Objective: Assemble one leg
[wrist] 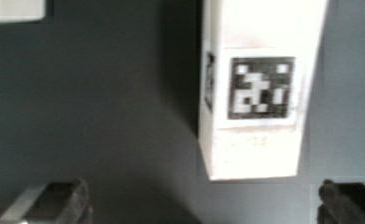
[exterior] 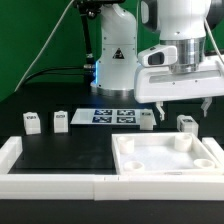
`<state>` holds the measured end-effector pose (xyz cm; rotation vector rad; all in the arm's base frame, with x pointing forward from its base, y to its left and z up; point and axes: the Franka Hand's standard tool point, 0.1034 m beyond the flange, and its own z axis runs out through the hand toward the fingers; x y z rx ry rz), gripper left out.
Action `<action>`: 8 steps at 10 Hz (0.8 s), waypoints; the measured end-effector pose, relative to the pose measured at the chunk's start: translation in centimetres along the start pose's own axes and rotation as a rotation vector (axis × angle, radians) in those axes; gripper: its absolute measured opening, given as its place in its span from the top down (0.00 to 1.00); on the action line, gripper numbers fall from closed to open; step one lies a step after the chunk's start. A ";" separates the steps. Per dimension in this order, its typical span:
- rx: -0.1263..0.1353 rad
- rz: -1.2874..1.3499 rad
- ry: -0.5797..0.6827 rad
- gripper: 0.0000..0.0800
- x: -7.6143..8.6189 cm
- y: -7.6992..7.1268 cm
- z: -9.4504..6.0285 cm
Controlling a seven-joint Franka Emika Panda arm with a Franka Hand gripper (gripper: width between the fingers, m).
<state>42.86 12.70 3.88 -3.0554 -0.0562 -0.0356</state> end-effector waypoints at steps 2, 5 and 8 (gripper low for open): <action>0.001 -0.007 -0.007 0.19 -0.3 -0.7 0.3; -0.011 -0.016 -0.147 0.19 -1.2 -0.5 0.4; -0.025 -0.010 -0.438 0.19 -1.7 -0.8 0.5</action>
Offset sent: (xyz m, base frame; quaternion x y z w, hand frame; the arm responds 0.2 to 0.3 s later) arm 0.0000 0.0000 0.0000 0.0000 0.0000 0.0000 1.0000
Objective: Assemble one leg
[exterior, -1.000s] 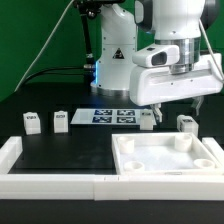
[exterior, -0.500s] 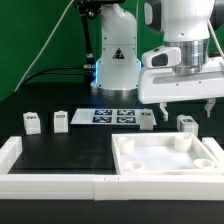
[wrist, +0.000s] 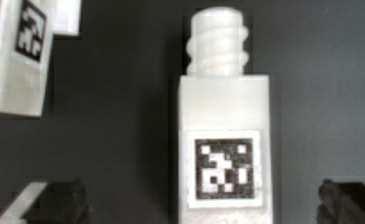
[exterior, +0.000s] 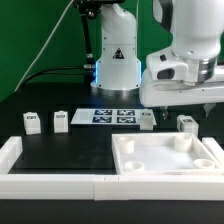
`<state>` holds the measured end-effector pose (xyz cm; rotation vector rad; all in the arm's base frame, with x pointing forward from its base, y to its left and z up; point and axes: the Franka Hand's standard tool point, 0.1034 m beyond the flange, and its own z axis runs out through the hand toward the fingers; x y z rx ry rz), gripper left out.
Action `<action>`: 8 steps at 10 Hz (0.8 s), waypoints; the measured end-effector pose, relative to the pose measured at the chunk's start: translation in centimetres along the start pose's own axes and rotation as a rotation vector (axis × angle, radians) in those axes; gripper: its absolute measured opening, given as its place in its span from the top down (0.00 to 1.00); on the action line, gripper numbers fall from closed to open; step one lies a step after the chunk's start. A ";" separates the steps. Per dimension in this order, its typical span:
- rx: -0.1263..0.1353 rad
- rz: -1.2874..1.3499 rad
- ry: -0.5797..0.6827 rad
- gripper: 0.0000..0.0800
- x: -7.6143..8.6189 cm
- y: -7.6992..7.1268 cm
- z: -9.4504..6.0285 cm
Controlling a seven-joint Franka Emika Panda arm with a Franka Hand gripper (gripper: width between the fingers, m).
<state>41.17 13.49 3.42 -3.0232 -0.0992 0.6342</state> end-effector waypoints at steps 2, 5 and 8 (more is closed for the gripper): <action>0.000 0.004 -0.149 0.19 0.4 -0.1 0.2; -0.002 -0.002 -0.472 0.19 0.3 -0.5 0.8; -0.001 -0.004 -0.494 0.19 0.6 -0.7 1.6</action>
Offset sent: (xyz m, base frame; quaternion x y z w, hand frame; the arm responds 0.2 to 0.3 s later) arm 0.0036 0.0040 -0.0035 -0.0109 -0.2659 0.0054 0.9639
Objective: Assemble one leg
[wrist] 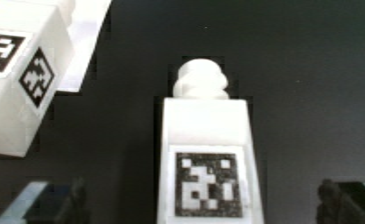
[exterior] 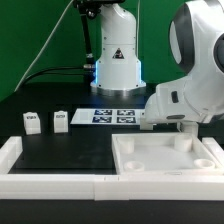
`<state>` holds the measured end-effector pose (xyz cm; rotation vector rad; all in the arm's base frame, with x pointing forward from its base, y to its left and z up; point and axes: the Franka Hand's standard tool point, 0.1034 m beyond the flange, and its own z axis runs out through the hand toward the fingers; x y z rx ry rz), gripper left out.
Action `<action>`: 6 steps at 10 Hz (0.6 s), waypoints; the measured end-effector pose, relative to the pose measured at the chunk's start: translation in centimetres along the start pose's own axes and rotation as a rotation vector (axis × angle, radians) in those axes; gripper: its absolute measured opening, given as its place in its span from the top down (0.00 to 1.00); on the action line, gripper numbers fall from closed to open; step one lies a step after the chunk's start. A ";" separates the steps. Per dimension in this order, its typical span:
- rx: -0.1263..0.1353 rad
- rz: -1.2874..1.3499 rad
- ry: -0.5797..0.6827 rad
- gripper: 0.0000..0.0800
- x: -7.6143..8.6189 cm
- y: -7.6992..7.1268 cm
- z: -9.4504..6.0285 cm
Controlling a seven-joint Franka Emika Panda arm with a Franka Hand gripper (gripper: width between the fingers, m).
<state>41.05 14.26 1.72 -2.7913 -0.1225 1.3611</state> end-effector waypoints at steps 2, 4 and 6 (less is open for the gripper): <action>-0.002 0.000 -0.002 0.19 0.2 0.0 0.6; -0.002 0.000 -0.005 0.19 0.2 0.0 0.8; -0.002 0.000 -0.005 0.36 0.2 0.0 0.8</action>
Offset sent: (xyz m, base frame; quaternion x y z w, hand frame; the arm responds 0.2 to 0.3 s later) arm -0.0026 -0.0068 -0.0045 -0.0195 0.0082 -0.0004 0.9998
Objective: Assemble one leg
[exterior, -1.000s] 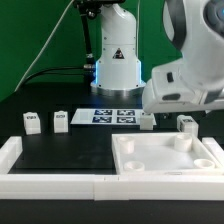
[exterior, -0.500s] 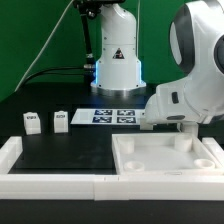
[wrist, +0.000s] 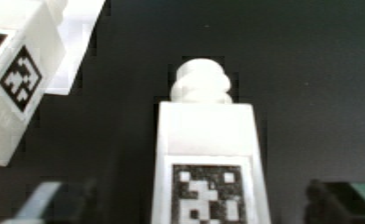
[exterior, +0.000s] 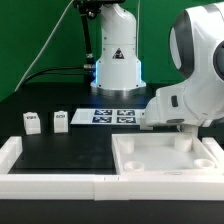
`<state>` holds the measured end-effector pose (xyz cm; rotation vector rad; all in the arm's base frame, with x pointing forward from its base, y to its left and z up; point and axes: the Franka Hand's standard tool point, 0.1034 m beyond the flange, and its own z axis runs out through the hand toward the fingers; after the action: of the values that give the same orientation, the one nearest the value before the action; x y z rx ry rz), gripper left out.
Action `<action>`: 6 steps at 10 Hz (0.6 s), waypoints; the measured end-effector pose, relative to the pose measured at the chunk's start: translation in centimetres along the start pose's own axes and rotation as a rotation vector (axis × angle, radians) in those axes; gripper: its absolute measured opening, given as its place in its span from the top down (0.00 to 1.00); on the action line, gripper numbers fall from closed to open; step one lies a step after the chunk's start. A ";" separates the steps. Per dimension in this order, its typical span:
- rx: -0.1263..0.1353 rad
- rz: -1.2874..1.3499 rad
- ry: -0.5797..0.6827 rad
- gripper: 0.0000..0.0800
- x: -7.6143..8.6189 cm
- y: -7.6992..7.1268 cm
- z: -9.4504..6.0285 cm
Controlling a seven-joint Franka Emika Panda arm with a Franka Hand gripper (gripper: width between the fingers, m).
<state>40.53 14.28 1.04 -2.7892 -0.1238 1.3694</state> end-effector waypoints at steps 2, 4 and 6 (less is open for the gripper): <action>0.000 0.000 0.000 0.64 0.0 0.0 0.0; 0.000 0.000 0.000 0.64 0.0 0.0 0.0; 0.000 0.000 0.000 0.64 0.0 0.0 0.0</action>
Offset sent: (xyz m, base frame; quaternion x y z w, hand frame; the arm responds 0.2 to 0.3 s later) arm 0.0000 0.0000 0.0000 0.0000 0.0000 0.0000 1.0000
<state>40.53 14.28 1.04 -2.7892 -0.1237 1.3695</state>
